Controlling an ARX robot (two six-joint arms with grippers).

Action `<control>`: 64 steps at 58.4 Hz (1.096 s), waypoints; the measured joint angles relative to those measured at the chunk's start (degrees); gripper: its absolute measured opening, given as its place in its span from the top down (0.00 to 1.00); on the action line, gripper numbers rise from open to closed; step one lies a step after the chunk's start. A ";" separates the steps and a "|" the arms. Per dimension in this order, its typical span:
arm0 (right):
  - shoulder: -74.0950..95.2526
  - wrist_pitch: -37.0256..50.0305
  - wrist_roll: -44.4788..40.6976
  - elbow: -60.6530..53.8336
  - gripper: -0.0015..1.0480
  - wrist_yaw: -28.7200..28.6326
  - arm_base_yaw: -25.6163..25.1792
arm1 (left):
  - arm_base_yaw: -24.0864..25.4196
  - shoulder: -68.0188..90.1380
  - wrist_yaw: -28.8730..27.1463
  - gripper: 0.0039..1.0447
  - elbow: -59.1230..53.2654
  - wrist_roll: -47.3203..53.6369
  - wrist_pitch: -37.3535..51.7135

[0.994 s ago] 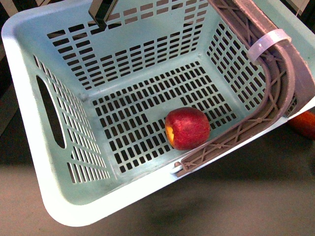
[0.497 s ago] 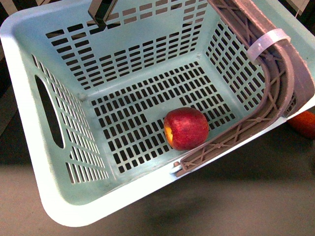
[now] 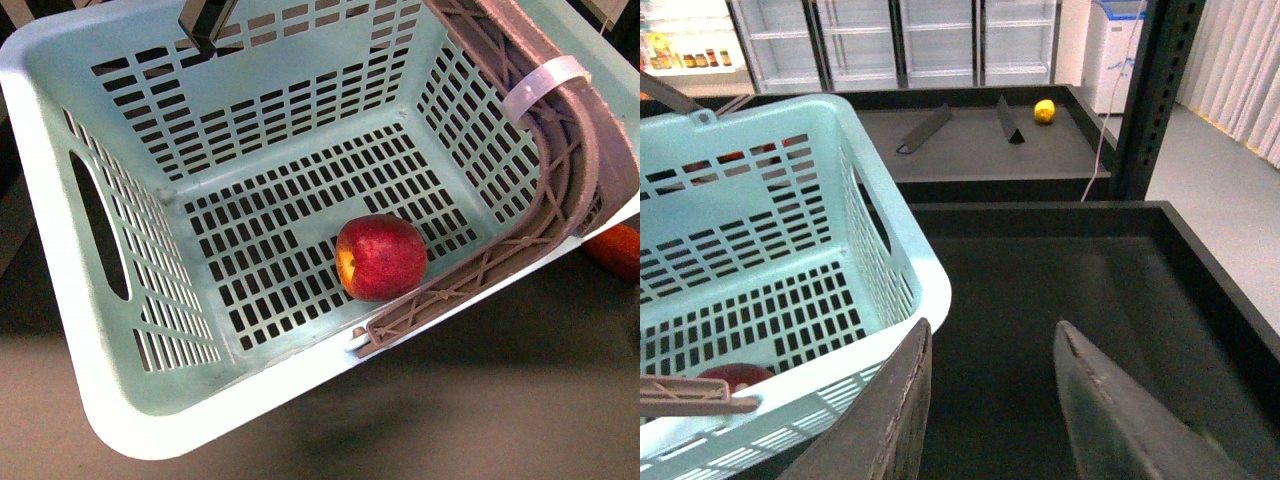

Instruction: Pick apple with right arm and hold basket with left

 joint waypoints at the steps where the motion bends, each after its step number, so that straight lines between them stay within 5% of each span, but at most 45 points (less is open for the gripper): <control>1: 0.00 -0.04 0.00 0.00 0.89 0.04 0.00 | -0.02 0.00 0.00 0.94 0.02 0.04 0.00; 5: -0.02 -0.11 -0.15 0.00 0.98 0.02 0.00 | -0.02 0.00 0.07 0.94 0.00 0.07 0.00; 17: -0.11 -0.13 -0.07 0.00 0.98 0.02 0.00 | 0.00 0.00 0.09 0.94 0.00 -0.04 0.00; 28: -0.15 -0.13 -0.07 0.00 0.65 0.02 0.00 | -0.02 0.00 0.02 0.94 0.00 -0.04 -0.02; 36: -0.15 -0.13 -0.07 0.00 0.42 -0.09 0.00 | -0.33 0.90 -20.79 0.94 4.79 -12.07 -13.31; 48: -0.17 -0.15 -0.07 0.00 0.09 0.09 0.00 | 8.61 2.60 -25.24 0.95 4.20 -22.53 -12.24; 64: -0.17 -0.15 -0.07 0.00 0.09 0.00 0.00 | 15.80 4.96 -23.17 0.95 -0.61 -30.38 -7.93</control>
